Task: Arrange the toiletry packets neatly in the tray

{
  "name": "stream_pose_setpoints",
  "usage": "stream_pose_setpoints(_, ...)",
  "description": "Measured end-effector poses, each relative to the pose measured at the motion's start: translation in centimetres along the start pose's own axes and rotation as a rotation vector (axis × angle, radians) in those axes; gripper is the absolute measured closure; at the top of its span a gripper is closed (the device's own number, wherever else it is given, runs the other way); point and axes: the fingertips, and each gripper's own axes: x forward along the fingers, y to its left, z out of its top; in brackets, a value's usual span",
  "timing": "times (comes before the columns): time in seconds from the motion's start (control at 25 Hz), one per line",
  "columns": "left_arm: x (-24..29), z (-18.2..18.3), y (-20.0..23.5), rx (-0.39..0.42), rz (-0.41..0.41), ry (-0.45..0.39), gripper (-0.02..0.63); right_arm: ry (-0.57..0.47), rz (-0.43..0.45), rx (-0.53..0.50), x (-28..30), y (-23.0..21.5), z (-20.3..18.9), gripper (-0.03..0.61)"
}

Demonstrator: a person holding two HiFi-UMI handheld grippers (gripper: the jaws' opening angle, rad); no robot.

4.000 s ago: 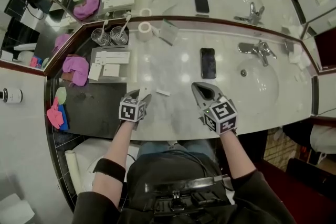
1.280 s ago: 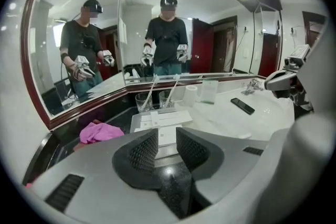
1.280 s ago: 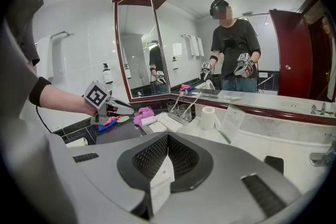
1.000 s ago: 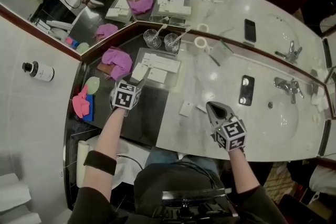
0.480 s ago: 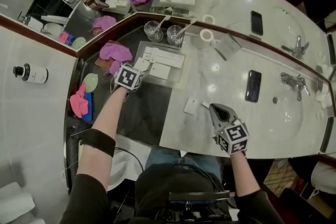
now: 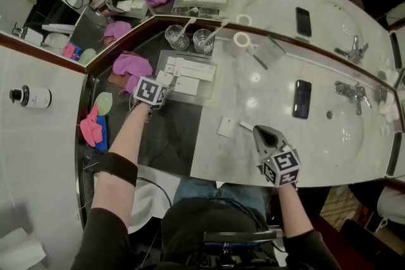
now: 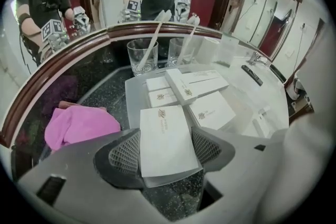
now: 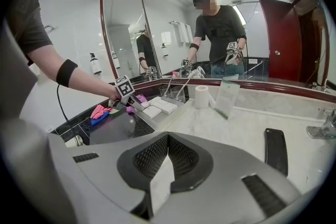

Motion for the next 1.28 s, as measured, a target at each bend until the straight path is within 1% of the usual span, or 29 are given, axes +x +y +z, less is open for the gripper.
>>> stream_pose_setpoints(0.12,-0.2,0.0,0.1,-0.011,0.010,-0.013,0.313,-0.001,-0.004,-0.003,0.0,-0.2,-0.1,0.563)
stream_pose_setpoints(0.24,-0.8,0.3,0.0,-0.029,0.016,-0.041,0.313,-0.001,-0.001,-0.005,-0.2,-0.2,0.0,0.563)
stream_pose_setpoints(0.36,-1.8,0.7,-0.4,-0.029,0.022,-0.072,0.313,-0.005,0.004,-0.004,-0.4,-0.3,0.2,0.563)
stream_pose_setpoints(0.48,-3.4,1.3,-1.1,-0.019,0.035,-0.124,0.313,-0.013,0.010,-0.002,-0.7,-0.3,0.4,0.563)
stream_pose_setpoints(0.56,-4.7,1.7,-1.8,-0.008,0.039,-0.172,0.313,-0.019,0.014,-0.008,-0.9,-0.4,0.6,0.563)
stream_pose_setpoints(0.72,-7.2,2.4,-4.5,0.023,0.024,-0.298,0.313,-0.039,0.029,-0.019,-1.5,-0.4,1.8,0.563)
stream_pose_setpoints(0.84,-9.9,2.5,-6.6,0.034,0.048,-0.385,0.313,-0.056,0.041,-0.032,-2.2,-0.5,2.8,0.563)
stream_pose_setpoints(1.0,-12.7,2.7,-9.8,0.031,0.070,-0.487,0.313,-0.078,0.036,-0.050,-3.3,-1.7,3.7,0.563)
stream_pose_setpoints(1.12,-13.8,2.3,-12.5,0.002,0.061,-0.521,0.313,-0.095,0.040,-0.061,-4.3,-2.2,4.4,0.563)
stream_pose_setpoints(1.28,-13.4,1.3,-16.1,-0.004,0.031,-0.506,0.313,-0.123,0.034,-0.061,-5.8,-3.1,5.3,0.563)
